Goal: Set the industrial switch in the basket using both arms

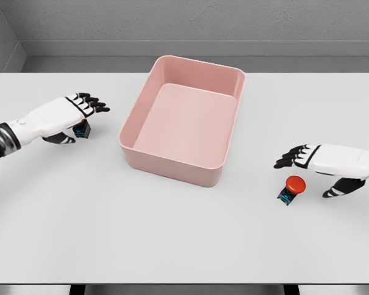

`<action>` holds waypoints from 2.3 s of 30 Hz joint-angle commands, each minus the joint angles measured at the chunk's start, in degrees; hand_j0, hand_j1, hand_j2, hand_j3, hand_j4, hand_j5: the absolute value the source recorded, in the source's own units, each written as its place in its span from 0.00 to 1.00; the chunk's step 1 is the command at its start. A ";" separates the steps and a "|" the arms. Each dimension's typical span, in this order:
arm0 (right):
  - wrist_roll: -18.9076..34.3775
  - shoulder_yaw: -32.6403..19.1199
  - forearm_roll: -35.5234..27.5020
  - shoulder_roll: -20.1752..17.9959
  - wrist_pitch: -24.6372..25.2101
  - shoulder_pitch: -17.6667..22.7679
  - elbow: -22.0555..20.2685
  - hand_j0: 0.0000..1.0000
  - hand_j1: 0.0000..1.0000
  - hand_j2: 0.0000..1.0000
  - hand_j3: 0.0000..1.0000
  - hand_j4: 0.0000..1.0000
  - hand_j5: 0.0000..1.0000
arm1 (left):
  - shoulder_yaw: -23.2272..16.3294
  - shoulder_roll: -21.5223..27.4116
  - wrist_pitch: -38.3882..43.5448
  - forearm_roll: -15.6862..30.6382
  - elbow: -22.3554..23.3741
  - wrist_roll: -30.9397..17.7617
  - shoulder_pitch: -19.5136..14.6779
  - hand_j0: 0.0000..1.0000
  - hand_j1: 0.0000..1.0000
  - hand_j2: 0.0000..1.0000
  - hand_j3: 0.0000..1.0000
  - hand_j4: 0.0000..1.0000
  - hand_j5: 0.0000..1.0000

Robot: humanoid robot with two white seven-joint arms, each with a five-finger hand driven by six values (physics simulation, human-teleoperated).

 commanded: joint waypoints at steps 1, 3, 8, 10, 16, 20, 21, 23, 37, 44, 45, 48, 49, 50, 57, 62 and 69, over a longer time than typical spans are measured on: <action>0.18 0.08 -0.38 0.92 0.10 0.00 -0.17 1.00 1.00 1.00 1.00 1.00 1.00 | 0.06 -0.13 0.00 0.21 0.60 0.14 0.00 1.00 1.00 1.00 1.00 1.00 1.00; 0.88 0.07 -0.38 1.97 0.10 0.00 -0.17 1.00 1.00 1.00 1.00 1.00 1.00 | 0.06 -0.31 0.00 0.21 1.65 0.14 -0.09 1.00 1.00 1.00 1.00 1.00 1.00; 1.67 1.04 -0.38 2.94 0.10 0.00 -0.17 1.00 1.00 1.00 1.00 1.00 1.00 | 0.06 -2.24 0.00 -0.58 4.99 0.14 -1.58 1.00 1.00 1.00 1.00 1.00 1.00; 1.67 1.13 -0.38 3.03 0.10 0.00 -0.17 1.00 1.00 1.00 1.00 1.00 1.00 | 0.06 -2.24 0.00 -0.67 5.08 0.14 -1.67 1.00 1.00 1.00 1.00 1.00 1.00; 1.67 1.57 -0.38 3.03 0.10 0.35 -0.17 0.99 0.99 0.99 0.99 0.99 0.99 | -0.82 -2.51 0.00 -0.58 5.43 0.06 -1.58 0.74 0.74 0.74 0.74 0.74 0.74; 1.76 2.01 -0.38 3.03 0.10 0.35 -0.25 0.98 0.98 0.98 0.98 0.98 0.98 | -0.73 -1.89 0.00 -0.58 5.34 0.14 -1.58 0.56 0.56 0.56 0.56 0.56 0.56; 1.76 2.01 -0.38 3.03 0.10 0.35 -0.25 0.97 0.97 0.97 0.97 0.97 0.97 | -0.73 -1.89 0.00 -0.50 5.34 0.14 -1.58 0.56 0.56 0.56 0.56 0.56 0.56; 2.02 2.36 -0.38 3.47 0.10 0.35 -0.25 0.96 0.96 0.96 0.96 0.96 0.96 | -0.73 -1.89 0.00 -0.50 5.17 0.14 -1.58 0.50 0.50 0.50 0.50 0.50 0.50; 3.43 2.18 -0.38 3.55 0.10 0.18 -0.08 0.75 0.75 0.75 0.75 0.75 0.75 | -0.20 4.52 0.00 1.79 -11.36 -0.12 -1.05 0.24 0.24 0.24 0.24 0.24 0.24; 4.31 2.10 -0.38 3.47 0.10 0.00 -0.17 0.64 0.64 0.64 0.64 0.64 0.64 | 0.15 3.82 0.00 2.84 -17.59 -0.21 -3.43 0.24 0.24 0.24 0.24 0.24 0.24; 4.48 2.01 -0.38 3.47 0.10 -0.09 -0.08 0.62 0.62 0.62 0.62 0.62 0.62 | 0.24 3.65 0.00 2.93 -18.39 -0.21 -3.69 0.24 0.24 0.24 0.24 0.24 0.24; 4.92 1.92 -0.38 3.47 0.10 -0.18 -0.08 0.55 0.55 0.55 0.55 0.55 0.55 | 0.24 2.50 0.00 2.76 -20.05 -0.56 -4.57 0.24 0.24 0.24 0.24 0.24 0.24; 4.92 1.92 -0.38 3.47 0.10 -0.18 -0.08 0.53 0.53 0.53 0.53 0.53 0.53 | 0.24 2.06 0.00 2.76 -20.67 -1.26 -4.92 0.24 0.24 0.24 0.24 0.24 0.24; 5.01 1.92 -0.38 3.47 0.10 -0.35 -0.08 0.51 0.51 0.51 0.51 0.51 0.51 | 0.24 1.36 0.00 2.76 -20.94 -1.44 -5.27 0.24 0.24 0.24 0.24 0.24 0.24; 5.71 1.75 -0.38 3.29 0.10 -1.76 -0.17 0.49 0.49 0.49 0.49 0.49 0.49 | -0.64 -6.99 0.00 2.67 -21.46 -3.10 -8.09 0.24 0.24 0.24 0.24 0.24 0.24; 5.63 1.75 -0.47 3.38 0.10 -3.25 -0.17 0.49 0.49 0.49 0.49 0.49 0.49 | -3.45 -12.35 0.00 2.05 -20.85 -5.30 -8.88 0.24 0.24 0.24 0.24 0.24 0.24; 5.63 1.75 -0.64 3.47 0.10 -5.10 -0.17 0.49 0.49 0.49 0.49 0.49 0.49 | -6.18 -16.57 0.00 1.17 -11.09 -6.89 -9.05 0.24 0.24 0.24 0.24 0.24 0.24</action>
